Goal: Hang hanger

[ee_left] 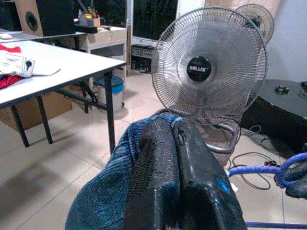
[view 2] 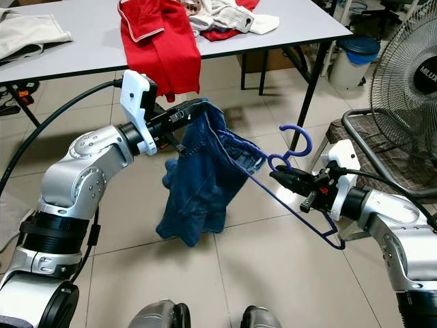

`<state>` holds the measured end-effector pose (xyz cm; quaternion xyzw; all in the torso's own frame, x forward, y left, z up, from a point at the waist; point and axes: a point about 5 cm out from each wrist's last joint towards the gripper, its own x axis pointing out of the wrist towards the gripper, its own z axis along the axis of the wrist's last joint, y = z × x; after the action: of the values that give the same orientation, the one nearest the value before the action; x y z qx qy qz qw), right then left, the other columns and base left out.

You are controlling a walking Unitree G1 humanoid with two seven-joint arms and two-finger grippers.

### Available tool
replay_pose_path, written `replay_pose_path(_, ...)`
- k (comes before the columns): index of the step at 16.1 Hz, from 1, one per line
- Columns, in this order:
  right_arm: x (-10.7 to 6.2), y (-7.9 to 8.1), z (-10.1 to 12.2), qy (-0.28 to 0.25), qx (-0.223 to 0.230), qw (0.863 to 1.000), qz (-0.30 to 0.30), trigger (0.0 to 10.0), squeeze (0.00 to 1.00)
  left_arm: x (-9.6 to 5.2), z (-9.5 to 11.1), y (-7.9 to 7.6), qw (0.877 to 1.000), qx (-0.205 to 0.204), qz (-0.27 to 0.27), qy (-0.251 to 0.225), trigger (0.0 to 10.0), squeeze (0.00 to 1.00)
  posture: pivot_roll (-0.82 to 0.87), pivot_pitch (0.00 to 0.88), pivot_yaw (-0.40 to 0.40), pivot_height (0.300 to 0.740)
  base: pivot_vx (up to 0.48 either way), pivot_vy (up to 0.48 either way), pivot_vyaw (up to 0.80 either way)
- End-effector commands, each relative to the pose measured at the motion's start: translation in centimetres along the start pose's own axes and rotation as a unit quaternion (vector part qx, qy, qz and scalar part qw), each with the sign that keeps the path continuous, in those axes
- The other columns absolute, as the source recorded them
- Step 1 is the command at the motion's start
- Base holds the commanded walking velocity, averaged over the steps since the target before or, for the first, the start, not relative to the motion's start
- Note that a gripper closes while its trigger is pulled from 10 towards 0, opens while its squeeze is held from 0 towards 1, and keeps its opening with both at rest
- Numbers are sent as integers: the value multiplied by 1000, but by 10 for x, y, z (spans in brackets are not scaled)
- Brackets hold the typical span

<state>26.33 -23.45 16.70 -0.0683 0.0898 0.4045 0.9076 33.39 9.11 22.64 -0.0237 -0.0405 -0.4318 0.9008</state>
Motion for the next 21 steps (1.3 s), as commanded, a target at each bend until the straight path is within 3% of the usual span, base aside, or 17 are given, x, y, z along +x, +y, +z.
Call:
replay_pose_path(1, -2, 0, 0, 7, -10, 1000, 1, 0, 0, 2, 15, -5, 999, 19, -17, -22, 0, 0, -41, 94, 61, 740, 0, 0, 0)
replay_pose_path(4, -1, -1, -1, 12, -10, 1000, 4, 0, 0, 1, 16, -5, 999, 19, -25, -19, 0, 0, -41, 94, 61, 740, 0, 0, 0)
replay_pose_path(5, 7, 1, -6, 6, -1, 1000, -6, 0, 0, 0, 6, -7, 998, 37, -41, 5, 0, 0, -33, 80, 64, 740, 0, 0, 0)
replay_pose_path(6, 21, 6, -16, 0, 17, 1000, -26, 0, 0, -3, -16, -12, 995, 61, -61, 45, 0, 0, -33, 80, 64, 740, 0, 0, 0)
replay_pose_path(8, 29, 10, -25, 0, 28, 999, -44, 0, 0, -7, -36, -11, 994, 69, -49, 66, 0, 0, -33, 84, 61, 740, 0, 0, 0)
replay_pose_path(10, 32, 11, -27, -5, 33, 998, -52, 0, 0, -8, -42, -11, 994, 67, -41, 69, 0, 0, -29, 86, 60, 740, 0, 0, 0)
replay_pose_path(13, 35, 12, -30, -10, 37, 997, -63, 0, 0, -11, -45, -13, 996, 57, -37, 60, 0, 0, -26, 79, 64, 740, 0, 0, 0)
replay_pose_path(21, 32, 7, -53, 41, 30, 994, -99, 0, 0, -20, -35, -32, 986, 53, -145, 57, 0, 0, -35, 54, 65, 740, 0, 0, 0)
